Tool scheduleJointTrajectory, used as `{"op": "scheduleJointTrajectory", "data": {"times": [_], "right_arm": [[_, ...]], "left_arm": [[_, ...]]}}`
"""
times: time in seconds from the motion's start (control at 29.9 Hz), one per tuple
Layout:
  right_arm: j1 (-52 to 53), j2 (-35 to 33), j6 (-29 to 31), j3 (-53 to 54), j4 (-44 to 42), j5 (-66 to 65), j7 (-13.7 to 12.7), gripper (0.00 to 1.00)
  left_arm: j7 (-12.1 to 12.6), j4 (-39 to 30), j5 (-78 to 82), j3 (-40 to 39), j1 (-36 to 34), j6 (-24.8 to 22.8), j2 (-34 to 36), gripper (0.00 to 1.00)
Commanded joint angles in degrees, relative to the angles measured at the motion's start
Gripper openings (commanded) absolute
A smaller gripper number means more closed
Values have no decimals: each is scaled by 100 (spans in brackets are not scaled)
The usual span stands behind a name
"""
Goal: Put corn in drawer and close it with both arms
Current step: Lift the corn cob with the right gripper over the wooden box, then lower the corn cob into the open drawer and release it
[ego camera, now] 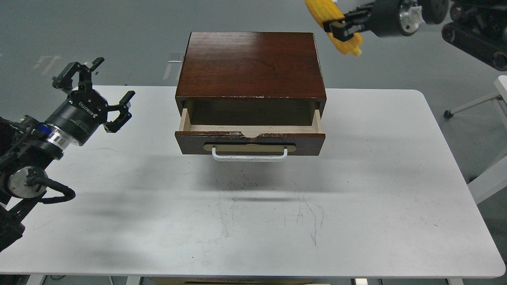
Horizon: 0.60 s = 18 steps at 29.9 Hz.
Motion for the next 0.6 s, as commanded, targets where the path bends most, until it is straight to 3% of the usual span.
{"op": "scheduleJointTrajectory", "data": {"times": [0.0,0.2,0.33,0.57], "right_arm": [[242,599,-6,-62,87,-6,2,9],[462,1180,-155,-580,781,-85,2,9],[470,1312,-892,-1089,1124,-567,2,9],[462,1523,-1588,-1600,1186,-956,2,12]], "left_arm": [[-1,-37,2,1,2,0,55,99],[-1,-37,-7,-25,10,0,169,99],[-1,-37,-7,-25,10,0,204,99],[-1,-37,-7,-16,10,0,248,99]]}}
